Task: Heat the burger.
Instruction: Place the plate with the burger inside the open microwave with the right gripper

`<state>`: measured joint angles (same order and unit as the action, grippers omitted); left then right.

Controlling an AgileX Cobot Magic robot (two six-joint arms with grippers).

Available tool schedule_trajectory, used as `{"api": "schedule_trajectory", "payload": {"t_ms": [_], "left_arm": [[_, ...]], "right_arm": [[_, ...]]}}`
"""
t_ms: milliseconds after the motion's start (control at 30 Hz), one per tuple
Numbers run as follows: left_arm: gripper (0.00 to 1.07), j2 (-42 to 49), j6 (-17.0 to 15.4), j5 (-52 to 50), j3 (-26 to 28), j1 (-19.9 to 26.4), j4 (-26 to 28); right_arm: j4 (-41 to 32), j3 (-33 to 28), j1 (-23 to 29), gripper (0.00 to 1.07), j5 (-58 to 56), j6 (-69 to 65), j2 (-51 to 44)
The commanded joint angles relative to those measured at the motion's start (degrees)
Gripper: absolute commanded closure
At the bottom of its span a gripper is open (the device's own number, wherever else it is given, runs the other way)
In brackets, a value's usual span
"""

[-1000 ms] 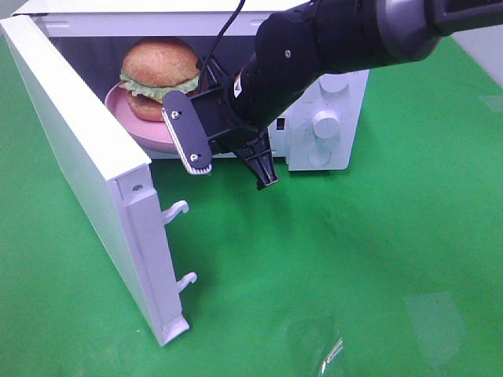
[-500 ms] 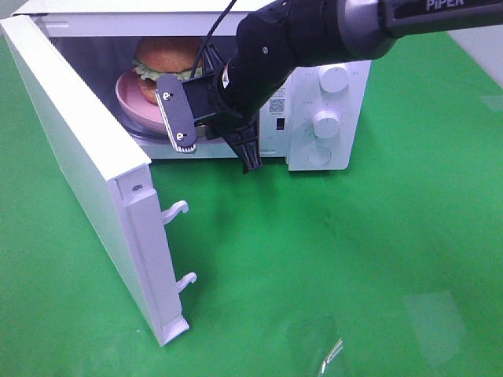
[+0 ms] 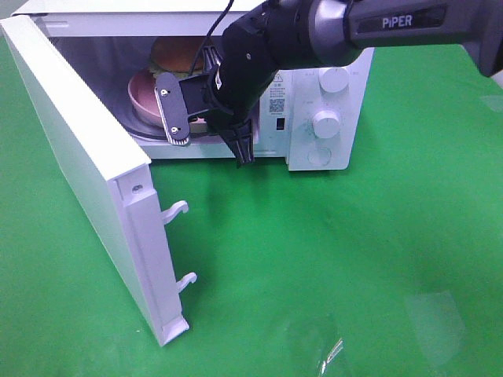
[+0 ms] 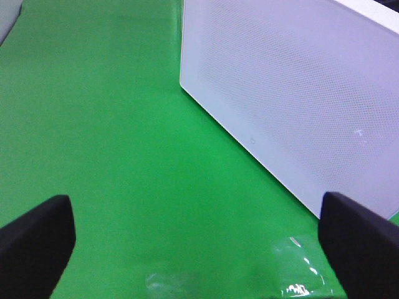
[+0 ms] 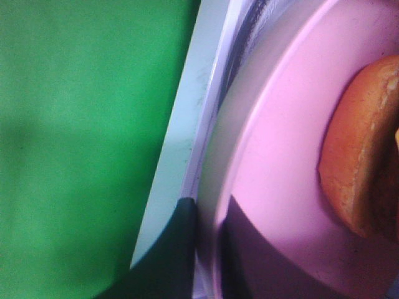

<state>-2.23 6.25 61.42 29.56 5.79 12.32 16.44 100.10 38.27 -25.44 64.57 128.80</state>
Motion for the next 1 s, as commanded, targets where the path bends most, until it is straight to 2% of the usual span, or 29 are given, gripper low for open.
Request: {"api": "schedule_trajectory", "payload": {"t_ms": [33, 1000], "left_arm": [[0.09, 0.0, 0.11, -0.23, -0.06, -0.06, 0.57], [0.09, 0.0, 0.11, -0.23, -0.06, -0.06, 0.57]], "right_arm": [[1.43, 2.98, -0.23, 1.07, 2.75, 0.06, 0.52], [-3.38, 3.9, -0.11, 1.05, 4.58, 7.1, 2.01]]}}
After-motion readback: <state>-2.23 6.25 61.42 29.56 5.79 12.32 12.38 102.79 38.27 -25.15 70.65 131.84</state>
